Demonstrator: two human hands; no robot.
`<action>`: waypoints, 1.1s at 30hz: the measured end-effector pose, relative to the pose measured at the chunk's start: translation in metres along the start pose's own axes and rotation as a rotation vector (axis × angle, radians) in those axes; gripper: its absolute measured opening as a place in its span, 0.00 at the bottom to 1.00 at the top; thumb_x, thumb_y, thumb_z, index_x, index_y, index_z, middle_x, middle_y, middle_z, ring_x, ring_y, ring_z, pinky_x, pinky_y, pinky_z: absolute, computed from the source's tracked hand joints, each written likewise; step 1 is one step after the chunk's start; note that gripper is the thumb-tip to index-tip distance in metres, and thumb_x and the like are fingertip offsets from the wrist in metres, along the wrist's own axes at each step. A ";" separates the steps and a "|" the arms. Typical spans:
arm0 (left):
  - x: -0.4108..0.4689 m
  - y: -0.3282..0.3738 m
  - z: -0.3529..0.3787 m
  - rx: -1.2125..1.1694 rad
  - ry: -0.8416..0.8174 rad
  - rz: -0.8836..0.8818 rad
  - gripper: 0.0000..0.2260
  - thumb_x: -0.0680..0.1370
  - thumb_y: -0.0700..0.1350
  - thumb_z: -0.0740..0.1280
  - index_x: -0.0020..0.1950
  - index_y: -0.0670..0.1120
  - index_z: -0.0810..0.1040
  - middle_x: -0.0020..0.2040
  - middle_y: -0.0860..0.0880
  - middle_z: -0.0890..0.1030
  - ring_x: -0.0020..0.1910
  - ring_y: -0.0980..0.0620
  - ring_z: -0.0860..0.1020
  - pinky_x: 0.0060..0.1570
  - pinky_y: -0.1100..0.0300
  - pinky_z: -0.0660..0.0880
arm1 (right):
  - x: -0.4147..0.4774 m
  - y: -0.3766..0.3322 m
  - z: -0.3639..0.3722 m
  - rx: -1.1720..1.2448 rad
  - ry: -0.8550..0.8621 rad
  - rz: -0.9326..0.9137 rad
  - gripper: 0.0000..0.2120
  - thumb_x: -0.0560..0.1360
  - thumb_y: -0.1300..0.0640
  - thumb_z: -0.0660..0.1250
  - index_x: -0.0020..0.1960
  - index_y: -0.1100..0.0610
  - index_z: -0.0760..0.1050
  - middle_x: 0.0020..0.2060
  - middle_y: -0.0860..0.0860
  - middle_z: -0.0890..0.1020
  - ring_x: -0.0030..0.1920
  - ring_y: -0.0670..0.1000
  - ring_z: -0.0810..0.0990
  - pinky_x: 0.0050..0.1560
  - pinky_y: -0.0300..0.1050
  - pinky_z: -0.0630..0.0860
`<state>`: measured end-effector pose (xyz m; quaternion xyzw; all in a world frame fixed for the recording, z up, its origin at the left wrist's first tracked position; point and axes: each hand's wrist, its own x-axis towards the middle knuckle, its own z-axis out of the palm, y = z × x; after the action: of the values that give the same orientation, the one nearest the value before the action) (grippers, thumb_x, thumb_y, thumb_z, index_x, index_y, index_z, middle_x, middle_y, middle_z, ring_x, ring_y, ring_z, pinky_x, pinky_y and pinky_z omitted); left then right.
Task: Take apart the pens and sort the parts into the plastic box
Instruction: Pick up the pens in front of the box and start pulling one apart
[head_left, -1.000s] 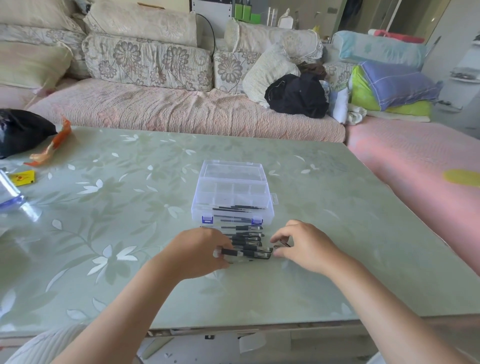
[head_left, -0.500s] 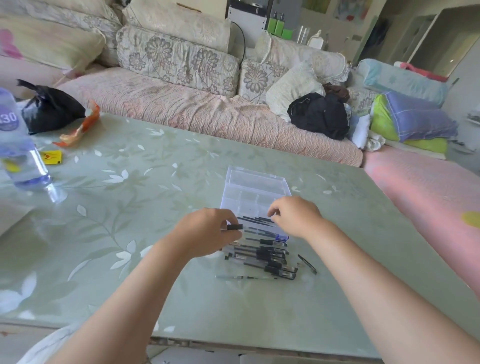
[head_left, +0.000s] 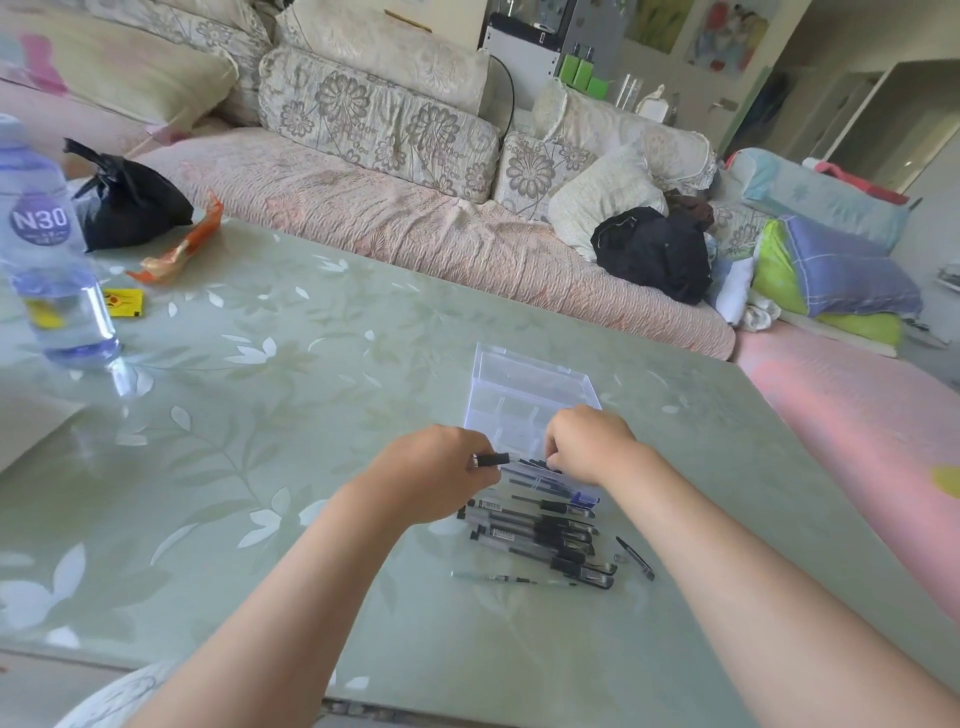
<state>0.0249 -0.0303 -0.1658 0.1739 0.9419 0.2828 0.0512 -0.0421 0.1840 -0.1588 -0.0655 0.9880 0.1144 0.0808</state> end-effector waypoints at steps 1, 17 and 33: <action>0.000 0.000 0.000 0.001 0.000 0.001 0.09 0.80 0.55 0.62 0.50 0.51 0.78 0.40 0.55 0.77 0.35 0.54 0.73 0.34 0.60 0.67 | -0.001 0.000 -0.001 0.010 -0.010 0.004 0.09 0.68 0.62 0.67 0.44 0.54 0.83 0.45 0.51 0.85 0.49 0.54 0.82 0.35 0.42 0.71; -0.003 0.005 0.000 -0.094 0.014 0.015 0.10 0.79 0.59 0.58 0.48 0.59 0.77 0.39 0.54 0.81 0.38 0.53 0.78 0.42 0.57 0.74 | -0.052 0.013 -0.026 0.165 0.246 -0.049 0.04 0.75 0.52 0.64 0.46 0.47 0.78 0.43 0.41 0.79 0.47 0.48 0.76 0.42 0.42 0.68; -0.014 0.016 0.017 -0.098 -0.035 0.021 0.11 0.82 0.52 0.57 0.57 0.67 0.75 0.38 0.66 0.77 0.32 0.64 0.73 0.36 0.59 0.72 | -0.119 0.035 0.016 0.691 0.307 -0.124 0.08 0.74 0.58 0.70 0.43 0.45 0.80 0.40 0.40 0.81 0.42 0.41 0.78 0.44 0.33 0.72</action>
<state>0.0457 -0.0136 -0.1714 0.1857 0.9241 0.3260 0.0731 0.0712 0.2350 -0.1453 -0.1103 0.9631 -0.2416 -0.0441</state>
